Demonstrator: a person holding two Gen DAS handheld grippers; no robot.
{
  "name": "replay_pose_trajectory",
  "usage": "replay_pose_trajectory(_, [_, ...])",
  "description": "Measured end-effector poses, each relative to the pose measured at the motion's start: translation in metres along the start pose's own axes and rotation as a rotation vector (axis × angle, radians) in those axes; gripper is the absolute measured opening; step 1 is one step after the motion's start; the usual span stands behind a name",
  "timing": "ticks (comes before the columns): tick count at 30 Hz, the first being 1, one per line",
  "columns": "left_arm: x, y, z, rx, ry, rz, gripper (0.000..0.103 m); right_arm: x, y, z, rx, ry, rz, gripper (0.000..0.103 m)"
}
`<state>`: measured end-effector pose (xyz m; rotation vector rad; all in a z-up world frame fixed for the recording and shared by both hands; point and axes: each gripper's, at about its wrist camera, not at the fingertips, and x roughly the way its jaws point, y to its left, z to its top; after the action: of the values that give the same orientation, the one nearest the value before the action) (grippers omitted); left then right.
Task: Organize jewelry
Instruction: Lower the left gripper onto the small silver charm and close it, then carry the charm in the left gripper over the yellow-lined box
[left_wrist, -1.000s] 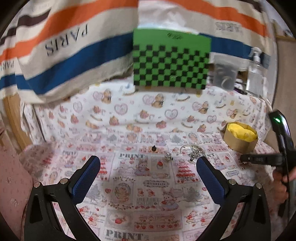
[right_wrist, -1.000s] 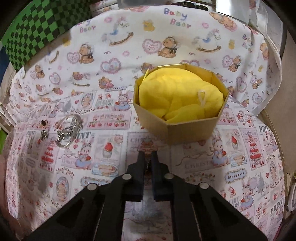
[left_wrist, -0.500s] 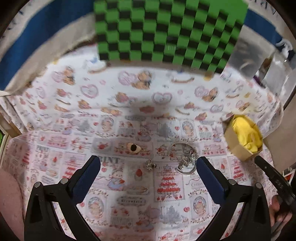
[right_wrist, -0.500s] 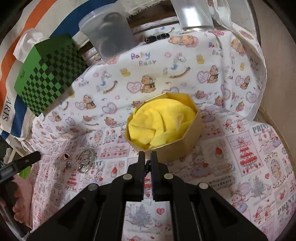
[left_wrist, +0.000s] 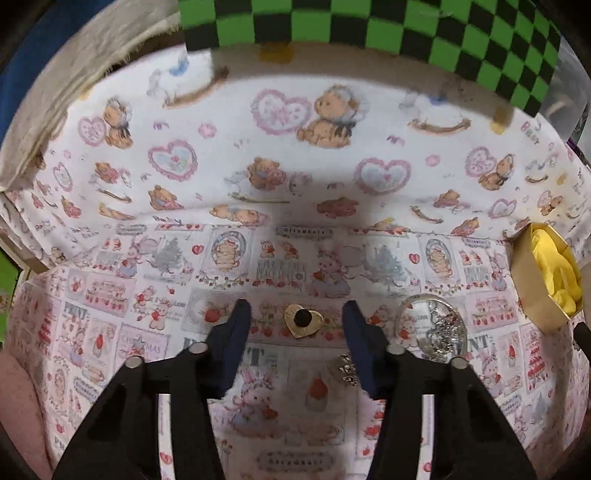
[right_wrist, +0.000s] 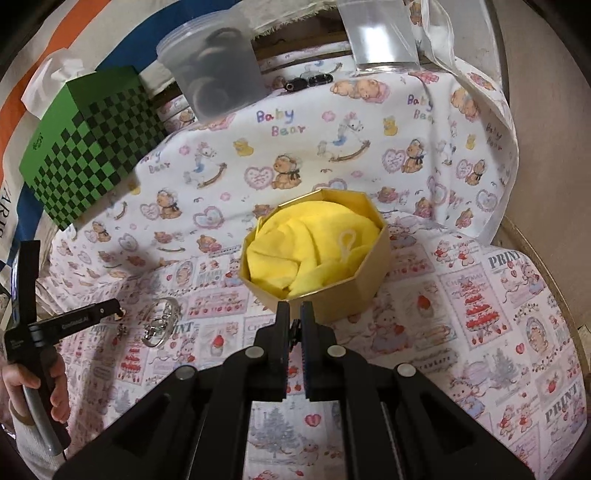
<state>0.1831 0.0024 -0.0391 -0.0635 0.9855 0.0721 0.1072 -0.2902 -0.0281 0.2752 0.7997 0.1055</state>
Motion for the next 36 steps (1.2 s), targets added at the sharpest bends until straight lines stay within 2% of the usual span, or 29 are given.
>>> replay_pose_trajectory(3, [0.011, 0.005, -0.002, -0.025, -0.003, -0.059, 0.026, 0.003, -0.001, 0.000, -0.002, 0.007, -0.002, 0.005])
replay_pose_trajectory(5, [0.013, 0.007, -0.003, -0.037, -0.026, -0.092, 0.022, 0.003, 0.001, 0.000, -0.016, 0.004, -0.014, 0.005])
replay_pose_trajectory(7, [0.014, 0.006, -0.004, -0.036, -0.028, -0.085, 0.014, 0.003, 0.002, -0.001, -0.025, 0.005, -0.022, 0.005])
replay_pose_trajectory(14, [0.006, -0.005, -0.009, -0.003, -0.051, -0.075, 0.013, 0.003, 0.002, -0.001, -0.023, 0.003, -0.016, 0.005])
replay_pose_trajectory(15, [0.002, -0.005, -0.012, 0.002, -0.059, -0.079, 0.010, 0.003, 0.002, -0.001, -0.021, 0.002, -0.016, 0.005])
replay_pose_trajectory(16, [-0.003, -0.005, -0.013, 0.007, -0.069, -0.084, 0.000, 0.003, 0.001, -0.001, -0.019, 0.000, -0.014, 0.005])
replay_pose_trajectory(20, [-0.022, -0.008, -0.014, 0.021, -0.116, -0.103, 0.000, -0.003, -0.002, 0.001, -0.009, -0.024, 0.011, 0.005])
replay_pose_trajectory(25, [-0.031, -0.015, -0.018, 0.059, -0.123, -0.079, 0.000, -0.009, -0.005, 0.003, -0.003, -0.045, 0.020, 0.005])
replay_pose_trajectory(28, [-0.024, -0.019, -0.020, 0.096, -0.100, -0.069, 0.001, -0.008, -0.005, 0.002, -0.003, -0.040, 0.021, 0.005])
replay_pose_trajectory(30, [-0.016, -0.017, -0.020, 0.090, -0.073, -0.079, 0.001, -0.007, -0.004, 0.002, -0.006, -0.037, 0.021, 0.005])
replay_pose_trajectory(32, [-0.014, -0.017, -0.020, 0.090, -0.080, -0.071, 0.001, -0.006, -0.004, 0.001, -0.009, -0.034, 0.023, 0.005])
replay_pose_trajectory(34, [-0.014, -0.017, -0.020, 0.092, -0.082, -0.063, 0.005, -0.006, -0.003, 0.001, -0.010, -0.032, 0.022, 0.005])
replay_pose_trajectory(36, [-0.013, -0.014, -0.019, 0.080, -0.084, -0.065, 0.015, -0.006, -0.004, 0.002, -0.009, -0.032, 0.023, 0.005])
